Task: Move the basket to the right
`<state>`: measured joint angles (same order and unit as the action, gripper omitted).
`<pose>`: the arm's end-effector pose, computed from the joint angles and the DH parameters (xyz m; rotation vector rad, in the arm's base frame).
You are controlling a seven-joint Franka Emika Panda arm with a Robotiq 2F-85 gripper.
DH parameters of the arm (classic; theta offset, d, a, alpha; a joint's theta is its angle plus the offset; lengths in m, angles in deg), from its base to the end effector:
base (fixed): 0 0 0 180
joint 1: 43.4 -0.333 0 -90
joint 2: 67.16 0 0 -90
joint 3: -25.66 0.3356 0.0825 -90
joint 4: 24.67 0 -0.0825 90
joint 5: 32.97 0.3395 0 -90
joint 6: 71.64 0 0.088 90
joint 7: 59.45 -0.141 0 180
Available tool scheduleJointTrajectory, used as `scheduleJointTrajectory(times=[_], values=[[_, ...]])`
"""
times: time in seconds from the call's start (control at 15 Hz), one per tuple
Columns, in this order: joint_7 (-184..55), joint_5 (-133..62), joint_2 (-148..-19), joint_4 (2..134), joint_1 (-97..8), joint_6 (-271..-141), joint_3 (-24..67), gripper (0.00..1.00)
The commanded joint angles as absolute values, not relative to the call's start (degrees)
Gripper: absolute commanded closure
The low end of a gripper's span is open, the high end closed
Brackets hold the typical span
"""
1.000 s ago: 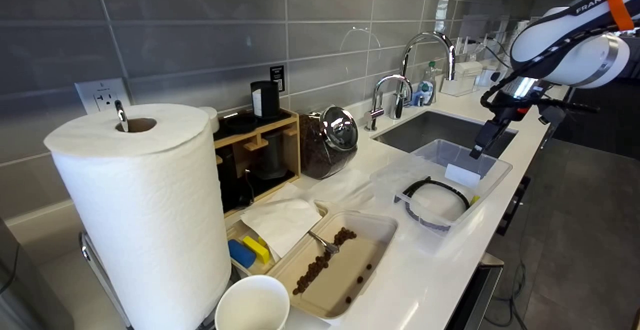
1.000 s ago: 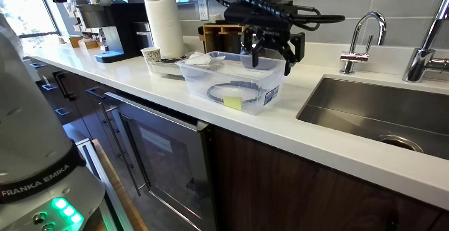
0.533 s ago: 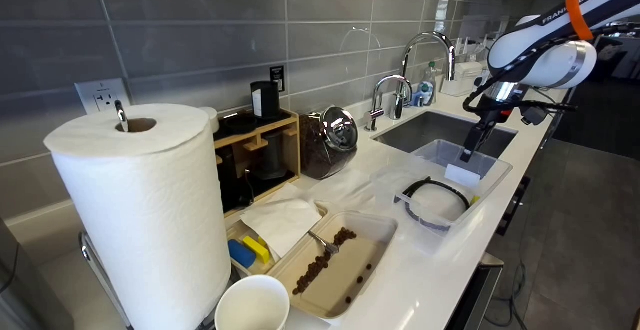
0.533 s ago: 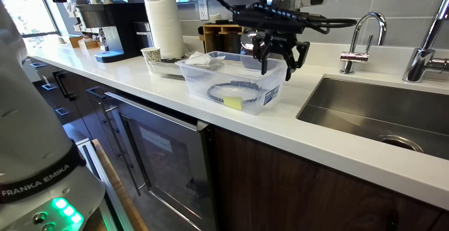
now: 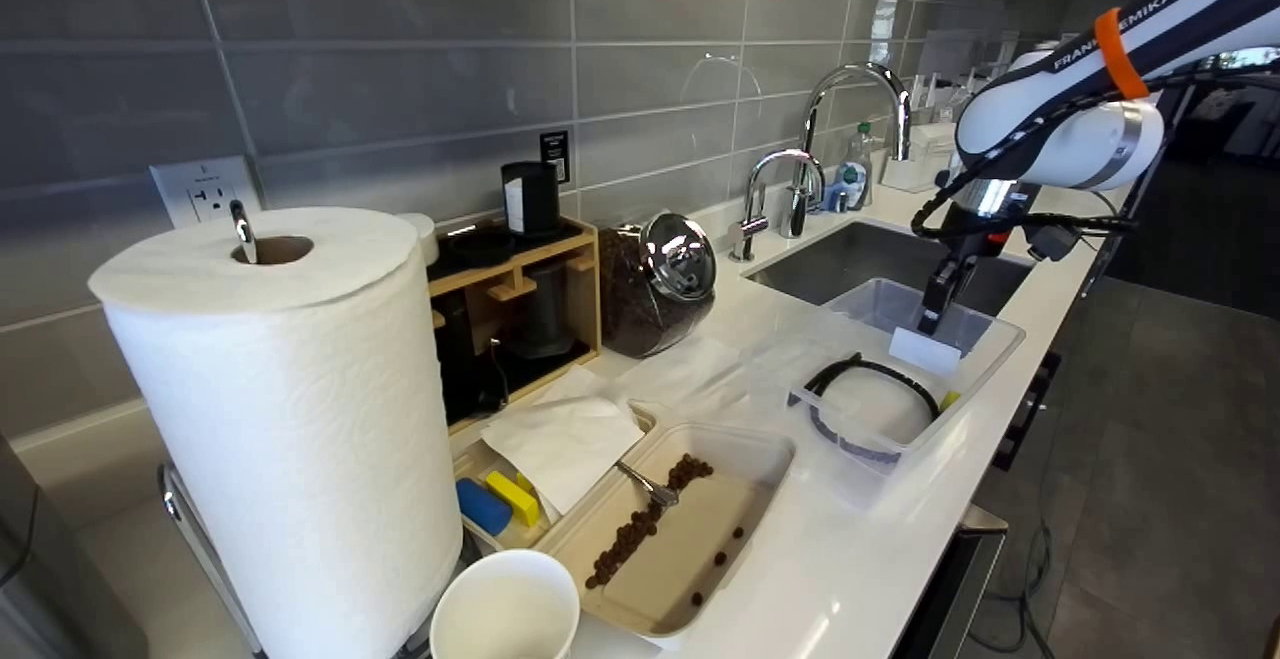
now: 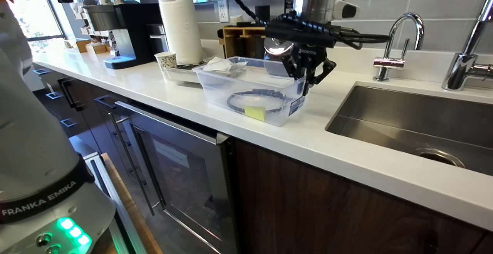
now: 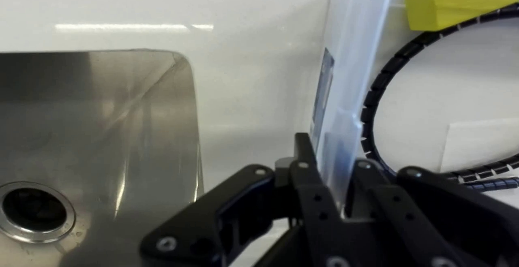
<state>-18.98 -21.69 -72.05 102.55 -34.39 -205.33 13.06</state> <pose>0.4777 -0.1797 0.3569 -3.0319 -0.2984 -0.1390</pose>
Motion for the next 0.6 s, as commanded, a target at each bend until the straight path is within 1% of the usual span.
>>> scheduleJointTrajectory(times=[0.0, 0.13, 0.53], values=[[-17.8, -19.2, -71.9, 101.3, -31.9, -201.0, 13.9, 1.00], [-17.1, -17.5, -71.7, 101.3, -30.9, -198.8, 13.7, 0.98], [-16.1, -8.2, -71.1, 100.9, -26.7, -187.2, 11.7, 0.98]])
